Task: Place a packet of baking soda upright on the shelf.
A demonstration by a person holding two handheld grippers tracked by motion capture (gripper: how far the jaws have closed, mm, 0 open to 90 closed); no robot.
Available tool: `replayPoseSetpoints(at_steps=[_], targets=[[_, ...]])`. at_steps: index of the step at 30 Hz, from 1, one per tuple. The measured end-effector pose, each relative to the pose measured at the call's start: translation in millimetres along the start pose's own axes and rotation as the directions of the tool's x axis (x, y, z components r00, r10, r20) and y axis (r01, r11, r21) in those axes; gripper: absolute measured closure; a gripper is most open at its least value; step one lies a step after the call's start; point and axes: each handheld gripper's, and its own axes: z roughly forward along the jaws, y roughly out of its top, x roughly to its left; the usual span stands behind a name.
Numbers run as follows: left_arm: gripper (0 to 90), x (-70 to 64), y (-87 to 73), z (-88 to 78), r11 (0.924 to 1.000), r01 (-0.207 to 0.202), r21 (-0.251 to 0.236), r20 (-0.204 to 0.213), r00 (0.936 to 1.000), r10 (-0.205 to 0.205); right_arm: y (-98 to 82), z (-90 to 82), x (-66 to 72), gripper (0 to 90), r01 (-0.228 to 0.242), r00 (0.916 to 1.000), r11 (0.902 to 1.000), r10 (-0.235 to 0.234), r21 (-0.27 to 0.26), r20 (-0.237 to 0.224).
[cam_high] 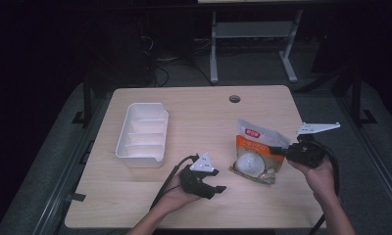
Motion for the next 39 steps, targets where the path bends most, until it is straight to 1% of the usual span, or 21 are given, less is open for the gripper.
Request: replayPoseSetpoints(at_steps=[1,2,5,6,8,10,15,18,20,22,25,26,27,30,31,34,35,37,38,39], targets=[[38.0,-0.4,-2.2,-1.9,1.0000,0.005,-0.004,0.001,1.0000,-0.005,3.0,-1.1,2.1,89.8,0.005,1.0000,1.0000,-0.005,-0.001,0.000],[37.3,-0.8,-5.9,-6.2,1.0000,0.001,-0.004,-0.003,1.0000,-0.001,8.3,-2.4,5.8,89.8,0.024,0.9996,0.9997,-0.024,0.006,0.015],[36.8,-1.4,-9.2,-10.2,0.9999,0.009,-0.009,-0.004,1.0000,-0.009,13.4,-3.0,8.4,89.8,0.034,0.9992,0.9994,-0.034,0.009,0.020],[36.4,-1.5,-11.7,-14.1,0.9999,0.007,-0.009,-0.008,0.9999,-0.007,18.8,-2.8,10.2,89.8,0.047,0.9985,0.9986,-0.048,0.025,0.027],[36.3,-1.7,-13.5,-16.9,0.9999,0.009,-0.013,-0.010,0.9999,-0.009,20.6,-2.6,10.8,89.8,0.052,0.9982,0.9982,-0.053,0.029,0.029],[35.9,-1.9,-16.6,-21.4,0.9999,0.010,-0.013,-0.017,0.9998,-0.011,26.6,-1.9,13.1,89.8,0.068,0.9969,0.9966,-0.070,0.045,0.035],[33.9,-4.0,-26.8,-31.8,0.9992,0.023,-0.032,-0.029,0.9993,-0.024,40.4,0.2,16.8,89.8,0.090,0.9948,0.9943,-0.092,0.058,0.042],[31.9,-5.2,-29.1,-33.3,0.9992,0.021,-0.033,-0.037,0.9991,-0.022,44.0,1.0,17.0,89.8,0.090,0.9948,0.9945,-0.093,0.054,0.042],[28.8,-6.7,-31.0,-34.9,0.9996,0.012,-0.025,-0.035,0.9993,-0.013,49.5,2.2,17.2,89.8,0.089,0.9949,0.9953,-0.090,0.037,0.045],[28.5,-7.5,-31.9,-35.7,0.9996,0.007,-0.029,-0.037,0.9993,-0.008,50.8,2.5,17.4,89.8,0.088,0.9950,0.9955,-0.090,0.034,0.045],[26.8,-8.0,-33.6,-37.1,0.9993,-0.002,-0.036,-0.034,0.9994,0.001,59.6,3.9,19.7,89.8,0.095,0.9944,0.9953,-0.096,0.019,0.044],[26.7,-8.0,-33.6,-37.1,0.9993,-0.002,-0.036,-0.034,0.9994,0.001,59.6,3.9,19.7,89.8,0.095,0.9944,0.9953,-0.096,0.019,0.044],[26.6,-8.4,-34.1,-37.6,0.9993,-0.004,-0.037,-0.027,0.9996,0.003,64.0,5.4,21.2,89.8,0.101,0.9942,0.9948,-0.102,0.006,0.034],[25.8,-9.1,-34.4,-38.1,0.9991,-0.005,-0.042,-0.027,0.9996,0.004,68.0,7.1,22.9,89.8,0.102,0.9945,0.9948,-0.102,-0.001,0.027],[24.5,-9.5,-34.6,-38.6,0.9991,-0.009,-0.041,-0.031,0.9995,0.008,73.1,9.6,24.1,89.8,0.108,0.9940,0.9940,-0.108,-0.013,0.015],[23.2,-9.4,-35.5,-38.6,0.9992,-0.010,-0.039,-0.033,0.9994,0.009,79.8,13.8,25.2,89.8,0.106,0.9943,0.9940,-0.106,-0.026,0.001],[23.2,-9.1,-35.9,-38.6,0.9993,-0.010,-0.035,-0.034,0.9994,0.009,79.8,13.8,25.2,89.8,0.106,0.9943,0.9940,-0.106,-0.026,0.001],[22.2,-8.7,-36.5,-38.8,0.9995,-0.009,-0.031,-0.037,0.9993,0.008,84.4,17.6,26.6,89.8,0.112,0.9937,0.9934,-0.112,-0.024,-0.004],[21.8,-8.5,-36.8,-39.0,0.9995,-0.009,-0.031,-0.039,0.9992,0.008,89.4,21.6,29.7,89.8,0.123,0.9924,0.9923,-0.123,-0.018,-0.004],[21.8,-8.6,-36.9,-39.2,0.9994,-0.009,-0.033,-0.040,0.9992,0.008,89.4,21.6,29.7,89.8,0.123,0.9924,0.9923,-0.123,-0.018,-0.004]])
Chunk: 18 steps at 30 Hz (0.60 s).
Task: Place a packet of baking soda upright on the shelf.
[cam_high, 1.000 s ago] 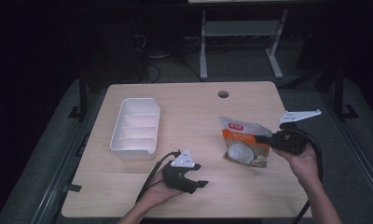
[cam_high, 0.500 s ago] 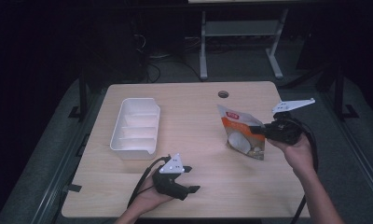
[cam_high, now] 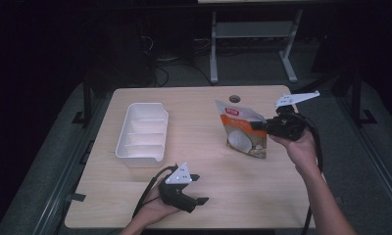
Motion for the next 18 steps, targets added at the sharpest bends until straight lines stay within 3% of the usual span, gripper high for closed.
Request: replayPoseSetpoints(at_steps=[18], targets=[[21.6,5.1,-3.7,-3.7,1.0000,-0.001,0.004,-0.024,0.9997,0.001,44.9,34.4,20.1,89.8,0.068,0.9954,0.9976,-0.069,-0.012,-0.066]])
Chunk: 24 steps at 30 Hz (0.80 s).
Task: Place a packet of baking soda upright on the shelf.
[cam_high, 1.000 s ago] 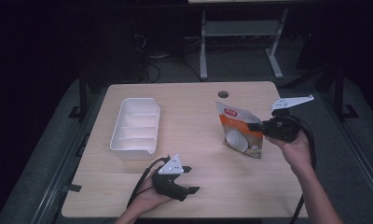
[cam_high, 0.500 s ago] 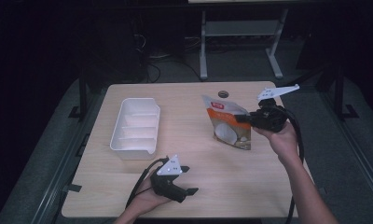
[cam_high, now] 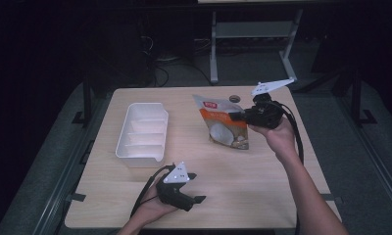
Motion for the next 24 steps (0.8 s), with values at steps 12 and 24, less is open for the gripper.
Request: replayPoseSetpoints(at_steps=[12,24], targets=[[21.8,1.8,-1.9,0.5,1.0000,0.006,0.007,-0.001,1.0000,-0.006,27.3,23.7,9.2,89.8,0.038,0.9980,0.9992,-0.038,-0.009,-0.051],[21.8,6.8,-4.5,-1.1,0.9998,0.020,0.007,-0.009,0.9998,-0.020,49.4,48.4,20.0,89.8,0.062,0.9935,0.9979,-0.063,-0.017,-0.094]])
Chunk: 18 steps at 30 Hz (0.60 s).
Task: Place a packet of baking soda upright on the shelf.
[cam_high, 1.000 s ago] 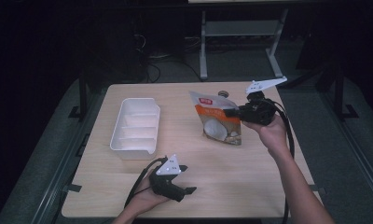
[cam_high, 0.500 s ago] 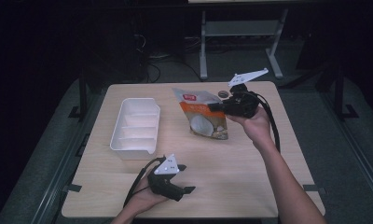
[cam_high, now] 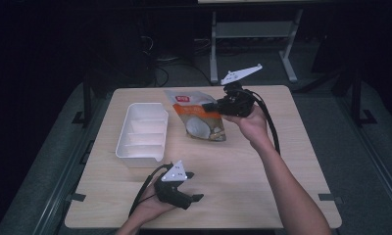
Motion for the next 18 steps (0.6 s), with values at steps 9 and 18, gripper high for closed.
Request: replayPoseSetpoints(at_steps=[9,18], targets=[[21.7,2.1,-0.8,-2.0,1.0000,0.003,-0.001,0.004,1.0000,-0.003,14.4,18.7,6.3,89.7,0.018,0.9995,0.9998,-0.018,0.000,-0.025],[21.4,2.0,-1.2,-2.5,1.0000,-0.002,-0.004,0.005,1.0000,0.002,30.0,36.6,13.2,89.7,0.035,0.9979,0.9994,-0.036,-0.005,-0.055]])
